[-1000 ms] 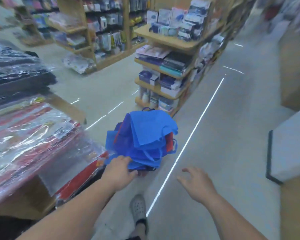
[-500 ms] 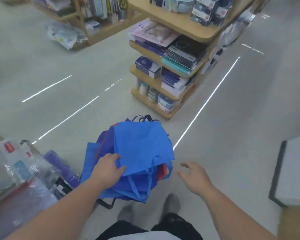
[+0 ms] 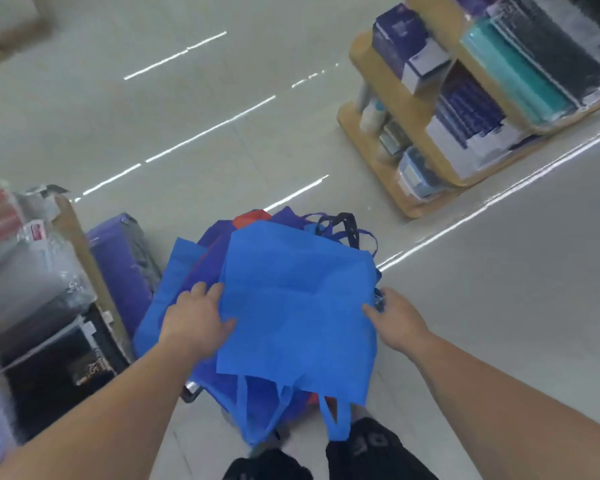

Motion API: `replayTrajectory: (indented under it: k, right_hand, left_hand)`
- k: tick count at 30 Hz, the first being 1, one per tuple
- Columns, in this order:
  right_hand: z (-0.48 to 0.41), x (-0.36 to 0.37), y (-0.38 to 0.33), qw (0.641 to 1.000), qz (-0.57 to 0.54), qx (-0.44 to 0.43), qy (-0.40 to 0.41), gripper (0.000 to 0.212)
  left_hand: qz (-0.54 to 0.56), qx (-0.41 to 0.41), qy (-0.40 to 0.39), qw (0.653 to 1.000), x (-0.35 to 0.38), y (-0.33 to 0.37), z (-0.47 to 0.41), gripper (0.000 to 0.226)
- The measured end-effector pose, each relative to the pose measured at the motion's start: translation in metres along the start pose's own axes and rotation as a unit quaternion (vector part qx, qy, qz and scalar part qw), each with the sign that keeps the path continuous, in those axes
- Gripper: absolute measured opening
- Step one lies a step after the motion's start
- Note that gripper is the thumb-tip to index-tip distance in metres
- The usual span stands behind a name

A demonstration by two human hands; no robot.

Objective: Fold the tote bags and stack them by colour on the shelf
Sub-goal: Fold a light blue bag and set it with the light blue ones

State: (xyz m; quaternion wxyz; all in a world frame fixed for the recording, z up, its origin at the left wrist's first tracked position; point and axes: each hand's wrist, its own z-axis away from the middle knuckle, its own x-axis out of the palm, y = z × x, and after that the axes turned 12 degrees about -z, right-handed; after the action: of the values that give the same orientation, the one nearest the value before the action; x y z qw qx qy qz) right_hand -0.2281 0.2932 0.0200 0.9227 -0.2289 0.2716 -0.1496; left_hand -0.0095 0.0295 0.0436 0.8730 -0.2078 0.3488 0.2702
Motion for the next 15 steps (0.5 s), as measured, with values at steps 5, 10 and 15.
replayTrajectory:
  k: [5,10,15]
  right_hand:
    - [-0.054,0.031,0.007,0.999,-0.020,-0.048,-0.004,0.023]
    - [-0.065,0.051,0.016,0.996,-0.050,-0.066,0.020,0.032]
    - [-0.042,0.049,0.015,0.989,-0.122,-0.082,0.033,0.020]
  left_hand:
    - [0.248,-0.088,0.017,0.965,0.023,0.016,-0.049,0.111]
    - [0.443,-0.166,0.036,0.880,0.035,0.035,-0.064,0.069]
    - [0.579,-0.188,0.073,0.790,0.025,0.042,-0.043,0.010]
